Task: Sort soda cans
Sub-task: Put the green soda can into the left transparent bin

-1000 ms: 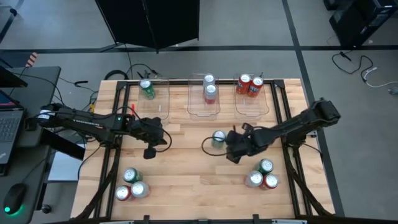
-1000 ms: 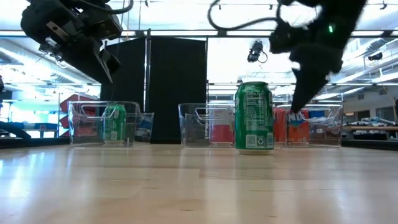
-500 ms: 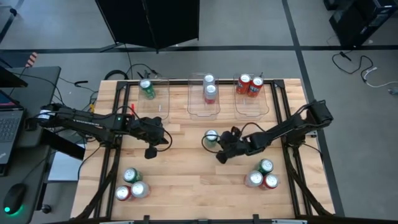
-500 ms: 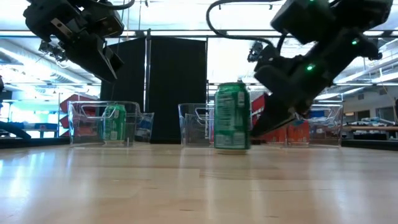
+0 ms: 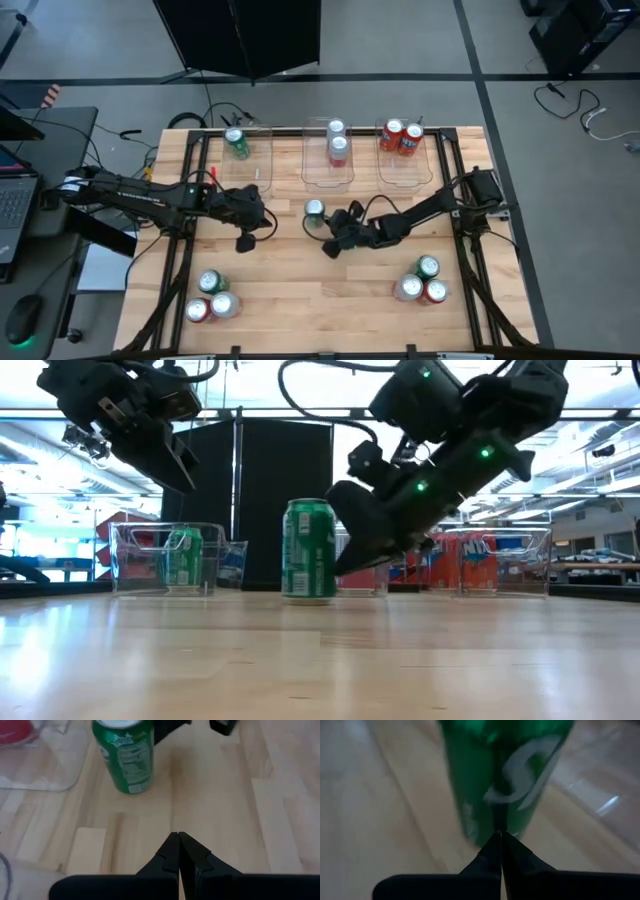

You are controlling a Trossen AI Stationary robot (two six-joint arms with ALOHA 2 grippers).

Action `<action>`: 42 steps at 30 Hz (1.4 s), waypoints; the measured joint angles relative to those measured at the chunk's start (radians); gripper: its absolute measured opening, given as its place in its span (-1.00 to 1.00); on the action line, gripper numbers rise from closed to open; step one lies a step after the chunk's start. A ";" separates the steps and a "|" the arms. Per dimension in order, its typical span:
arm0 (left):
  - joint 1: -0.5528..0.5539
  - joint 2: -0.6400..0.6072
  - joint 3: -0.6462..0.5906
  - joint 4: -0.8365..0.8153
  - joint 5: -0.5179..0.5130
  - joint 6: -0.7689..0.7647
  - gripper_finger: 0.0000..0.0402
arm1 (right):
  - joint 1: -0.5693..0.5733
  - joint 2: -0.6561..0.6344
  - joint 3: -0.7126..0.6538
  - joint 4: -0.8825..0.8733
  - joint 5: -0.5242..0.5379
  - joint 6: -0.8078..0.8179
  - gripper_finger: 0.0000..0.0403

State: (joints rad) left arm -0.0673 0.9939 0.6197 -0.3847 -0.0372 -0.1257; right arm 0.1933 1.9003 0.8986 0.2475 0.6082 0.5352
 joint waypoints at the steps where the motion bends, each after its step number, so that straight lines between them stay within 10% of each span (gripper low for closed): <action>1: 0.000 0.000 0.000 0.000 -0.002 -0.001 -0.99 | 0.005 0.000 0.003 0.000 0.033 0.002 -1.00; 8: 0.000 0.000 0.000 0.016 -0.016 -0.010 -0.99 | 0.013 -0.004 0.004 0.021 0.228 0.041 -1.00; 26: 0.002 0.004 0.205 -0.208 -0.043 -0.067 -0.97 | -0.035 0.121 0.033 0.393 0.066 -0.095 -1.00; 42: 0.002 0.239 0.442 -0.523 -0.043 -0.096 -0.40 | -0.065 0.294 0.328 0.385 -0.089 -0.241 -1.00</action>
State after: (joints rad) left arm -0.0654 1.2327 1.0613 -0.9076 -0.0799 -0.2218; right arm 0.1287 2.1944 1.2264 0.6325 0.5194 0.2939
